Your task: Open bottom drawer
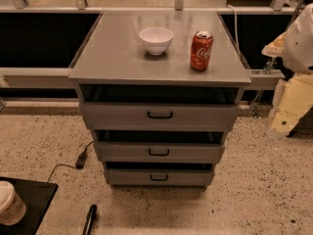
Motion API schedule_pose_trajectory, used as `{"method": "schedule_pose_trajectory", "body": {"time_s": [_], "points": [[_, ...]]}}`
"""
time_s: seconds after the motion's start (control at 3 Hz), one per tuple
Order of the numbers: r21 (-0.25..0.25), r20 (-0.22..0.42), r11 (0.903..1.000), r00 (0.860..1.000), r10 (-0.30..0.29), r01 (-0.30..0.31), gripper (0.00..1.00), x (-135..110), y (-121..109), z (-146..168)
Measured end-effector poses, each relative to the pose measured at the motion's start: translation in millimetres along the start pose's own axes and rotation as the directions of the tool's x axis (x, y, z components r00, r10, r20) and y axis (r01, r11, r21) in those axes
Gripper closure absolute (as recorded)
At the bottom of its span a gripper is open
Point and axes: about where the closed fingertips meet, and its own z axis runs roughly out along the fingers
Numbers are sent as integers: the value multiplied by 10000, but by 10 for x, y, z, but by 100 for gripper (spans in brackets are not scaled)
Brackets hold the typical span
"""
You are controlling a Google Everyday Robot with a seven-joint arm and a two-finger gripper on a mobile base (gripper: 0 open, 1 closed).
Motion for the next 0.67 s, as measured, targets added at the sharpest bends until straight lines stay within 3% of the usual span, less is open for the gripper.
{"method": "schedule_pose_trajectory", "body": {"time_s": [0.67], "points": [[-187,348,9998,9994,80,-73,0,8,55,90]]}}
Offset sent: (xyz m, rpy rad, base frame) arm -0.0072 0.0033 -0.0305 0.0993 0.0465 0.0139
